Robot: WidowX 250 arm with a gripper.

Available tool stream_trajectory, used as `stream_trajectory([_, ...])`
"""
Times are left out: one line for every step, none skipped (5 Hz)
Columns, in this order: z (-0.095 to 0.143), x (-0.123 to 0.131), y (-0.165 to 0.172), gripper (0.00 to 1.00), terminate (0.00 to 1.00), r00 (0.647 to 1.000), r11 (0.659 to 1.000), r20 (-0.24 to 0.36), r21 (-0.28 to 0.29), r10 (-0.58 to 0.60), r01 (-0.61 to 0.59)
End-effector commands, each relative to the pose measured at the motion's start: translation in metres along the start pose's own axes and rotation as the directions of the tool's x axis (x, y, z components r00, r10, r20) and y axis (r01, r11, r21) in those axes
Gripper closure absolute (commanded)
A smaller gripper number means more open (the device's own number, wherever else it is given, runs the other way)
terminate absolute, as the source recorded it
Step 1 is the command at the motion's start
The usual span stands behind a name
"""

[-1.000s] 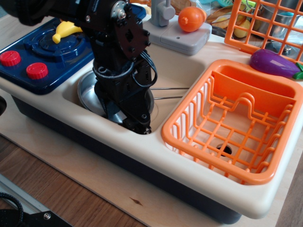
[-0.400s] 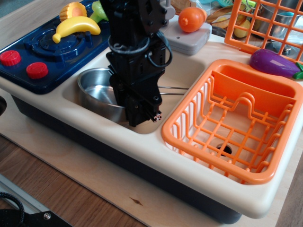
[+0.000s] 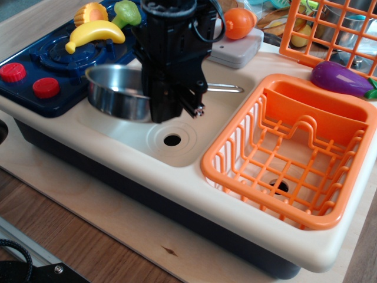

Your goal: Put pan from sink into drying rack

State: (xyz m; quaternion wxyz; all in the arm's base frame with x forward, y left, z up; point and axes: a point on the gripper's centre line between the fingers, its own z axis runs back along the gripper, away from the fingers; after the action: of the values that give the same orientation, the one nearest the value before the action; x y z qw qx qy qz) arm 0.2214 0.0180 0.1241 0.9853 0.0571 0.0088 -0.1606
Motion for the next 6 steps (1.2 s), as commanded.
stream_trajectory([0.041, 0.005, -0.003, 1.0, 0.0, 0.996, 0.993, 0.045, 0.086, 0.071, -0.075])
stream_trajectory([0.057, 0.011, -0.025, 1.0, 0.0, 0.981, 0.982, 0.106, 0.075, 0.165, -0.174])
stream_trajectory([0.066, 0.021, -0.054, 1.0, 0.0, 0.96, 0.972, 0.17, 0.04, 0.223, -0.233])
stream_trajectory([0.061, 0.036, -0.082, 1.0, 0.0, 0.938, 0.97, 0.272, 0.049, 0.216, -0.238])
stream_trajectory([0.056, 0.054, -0.102, 1.0, 0.0, 0.914, 0.969, 0.329, -0.013, 0.238, -0.248])
stream_trajectory([0.053, 0.068, -0.123, 1.0, 0.0, 0.89, 0.963, 0.377, -0.017, 0.256, -0.27])
